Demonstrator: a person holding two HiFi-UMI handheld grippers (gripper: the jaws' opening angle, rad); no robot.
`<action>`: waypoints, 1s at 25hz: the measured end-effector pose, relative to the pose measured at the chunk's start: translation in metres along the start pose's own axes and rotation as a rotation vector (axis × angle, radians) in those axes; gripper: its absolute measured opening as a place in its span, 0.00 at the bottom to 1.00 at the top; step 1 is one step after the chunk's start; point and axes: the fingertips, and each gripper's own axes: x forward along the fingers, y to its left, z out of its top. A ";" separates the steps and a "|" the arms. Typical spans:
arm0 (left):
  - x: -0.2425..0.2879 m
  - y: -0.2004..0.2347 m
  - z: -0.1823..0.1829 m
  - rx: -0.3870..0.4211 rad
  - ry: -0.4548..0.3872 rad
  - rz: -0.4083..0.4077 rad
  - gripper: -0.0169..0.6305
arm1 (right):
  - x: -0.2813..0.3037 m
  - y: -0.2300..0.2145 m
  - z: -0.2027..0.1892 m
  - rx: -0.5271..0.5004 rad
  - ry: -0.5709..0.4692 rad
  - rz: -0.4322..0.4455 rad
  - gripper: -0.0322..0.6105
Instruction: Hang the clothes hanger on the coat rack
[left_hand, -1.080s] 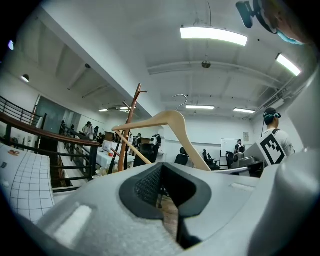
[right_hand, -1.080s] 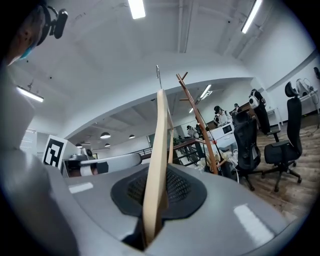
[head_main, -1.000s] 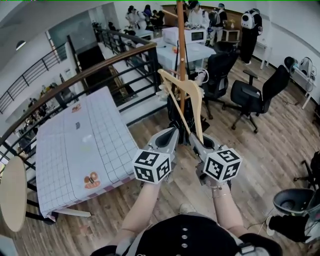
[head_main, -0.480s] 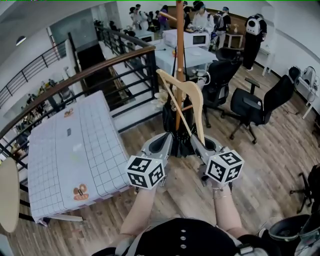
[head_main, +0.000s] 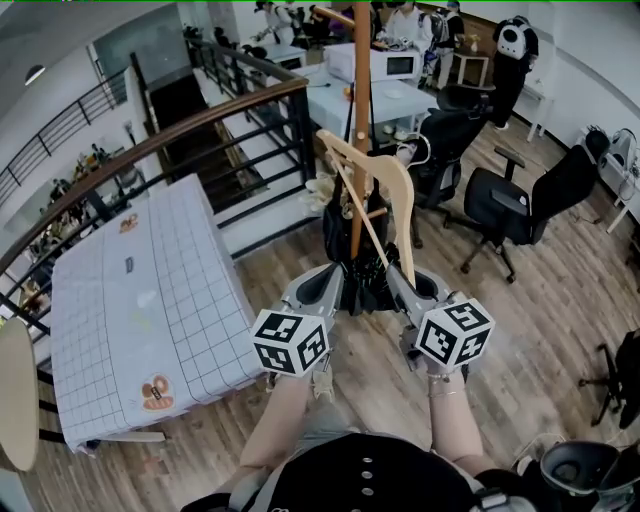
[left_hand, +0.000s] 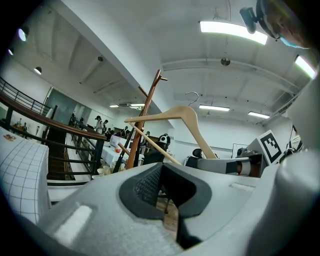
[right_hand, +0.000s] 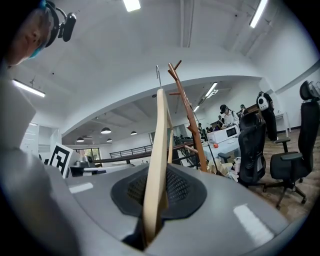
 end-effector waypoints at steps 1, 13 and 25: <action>0.007 0.005 0.005 0.016 0.001 0.006 0.03 | 0.007 -0.002 0.002 -0.010 -0.001 -0.006 0.09; 0.089 0.077 0.071 0.056 -0.070 0.004 0.02 | 0.110 -0.032 0.060 -0.031 -0.055 -0.005 0.09; 0.149 0.114 0.115 0.117 -0.092 -0.063 0.03 | 0.179 -0.051 0.129 -0.015 -0.107 -0.035 0.09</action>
